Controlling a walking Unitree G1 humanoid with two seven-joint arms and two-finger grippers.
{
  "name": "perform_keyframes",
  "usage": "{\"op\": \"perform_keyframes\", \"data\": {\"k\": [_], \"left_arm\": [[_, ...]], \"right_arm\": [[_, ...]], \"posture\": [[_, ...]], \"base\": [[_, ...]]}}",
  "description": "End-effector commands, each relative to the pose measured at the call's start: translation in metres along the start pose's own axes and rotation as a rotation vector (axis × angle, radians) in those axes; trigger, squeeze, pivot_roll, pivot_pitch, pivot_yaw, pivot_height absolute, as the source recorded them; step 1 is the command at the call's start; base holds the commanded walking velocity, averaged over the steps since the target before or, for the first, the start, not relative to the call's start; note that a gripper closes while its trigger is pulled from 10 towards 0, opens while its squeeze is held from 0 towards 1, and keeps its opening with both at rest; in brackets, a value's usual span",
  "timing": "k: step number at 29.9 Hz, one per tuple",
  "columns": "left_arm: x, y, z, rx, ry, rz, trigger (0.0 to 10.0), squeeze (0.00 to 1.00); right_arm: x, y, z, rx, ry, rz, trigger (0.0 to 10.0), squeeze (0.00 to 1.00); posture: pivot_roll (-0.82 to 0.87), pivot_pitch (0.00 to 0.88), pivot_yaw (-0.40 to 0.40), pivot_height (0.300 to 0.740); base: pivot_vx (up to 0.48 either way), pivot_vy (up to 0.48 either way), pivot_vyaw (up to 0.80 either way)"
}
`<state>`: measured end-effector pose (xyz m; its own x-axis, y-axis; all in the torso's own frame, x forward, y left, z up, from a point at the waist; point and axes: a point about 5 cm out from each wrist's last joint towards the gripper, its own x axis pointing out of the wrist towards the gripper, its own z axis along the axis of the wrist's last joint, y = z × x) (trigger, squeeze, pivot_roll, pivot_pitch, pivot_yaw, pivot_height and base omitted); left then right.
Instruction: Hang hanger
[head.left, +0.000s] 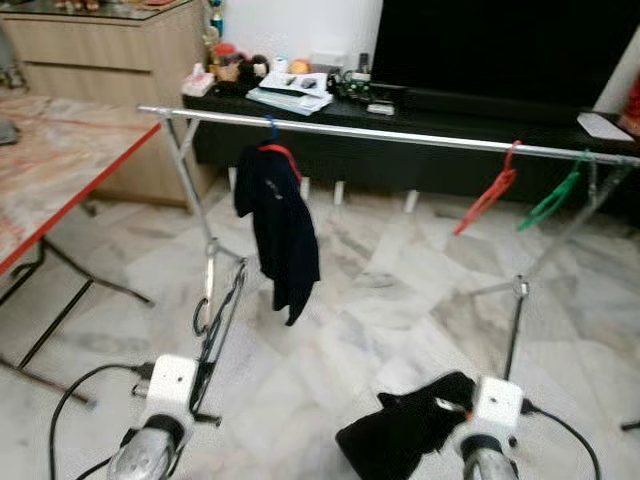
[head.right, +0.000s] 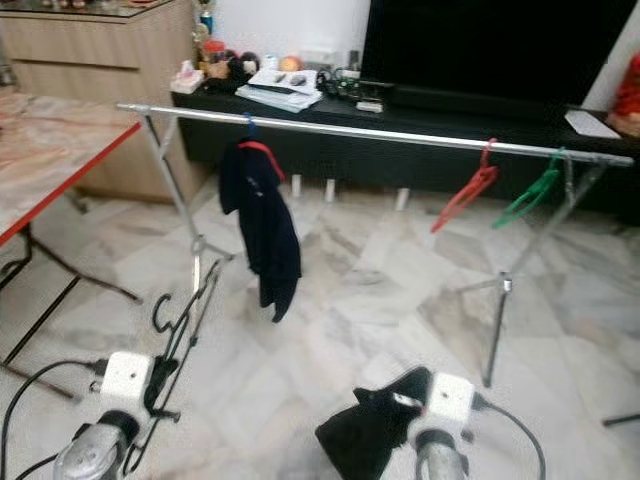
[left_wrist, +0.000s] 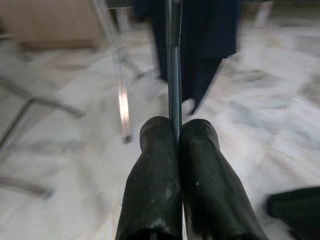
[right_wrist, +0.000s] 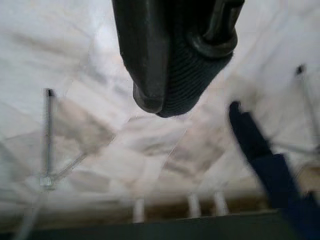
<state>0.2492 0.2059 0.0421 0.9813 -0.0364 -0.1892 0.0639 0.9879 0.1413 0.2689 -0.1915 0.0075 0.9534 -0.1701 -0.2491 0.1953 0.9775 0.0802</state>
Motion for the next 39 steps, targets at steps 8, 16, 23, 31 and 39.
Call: {"op": "perform_keyframes", "data": {"k": [8, 16, 23, 31, 39], "left_arm": [[0.004, -0.001, 0.007, -0.010, -0.028, -0.012, 10.0, 0.00], [0.007, -0.006, 0.020, 0.001, -0.058, -0.103, 10.0, 0.00], [0.011, -0.013, 0.033, 0.114, -0.047, -0.296, 10.0, 0.00], [0.007, -0.019, 0.037, 0.313, 0.096, -0.665, 10.0, 0.00], [0.008, -0.025, 0.051, 0.346, 0.178, -0.871, 10.0, 0.00]], "right_arm": [[-0.003, -0.003, -0.004, 0.008, 0.005, -0.021, 10.0, 0.00], [0.009, 0.001, 0.006, 0.000, 0.004, -0.011, 10.0, 0.00], [0.032, 0.011, 0.032, -0.068, 0.006, 0.042, 10.0, 0.00], [0.052, 0.026, 0.057, -0.358, 0.044, 0.155, 10.0, 0.00], [0.063, 0.049, 0.075, -0.387, 0.096, 0.296, 10.0, 0.00]], "posture": [[0.05, 0.027, 0.006, 0.740], [0.07, 0.010, 0.009, 0.740], [0.07, 0.010, 0.003, 0.740], [0.07, 0.019, 0.000, 0.740], [0.08, 0.025, 0.000, 0.740]], "base": [[-0.068, 0.000, 0.00], [0.000, 0.000, 0.00], [0.000, 0.000, 0.00], [0.000, 0.000, 0.00], [0.000, 0.000, 0.00]]}}
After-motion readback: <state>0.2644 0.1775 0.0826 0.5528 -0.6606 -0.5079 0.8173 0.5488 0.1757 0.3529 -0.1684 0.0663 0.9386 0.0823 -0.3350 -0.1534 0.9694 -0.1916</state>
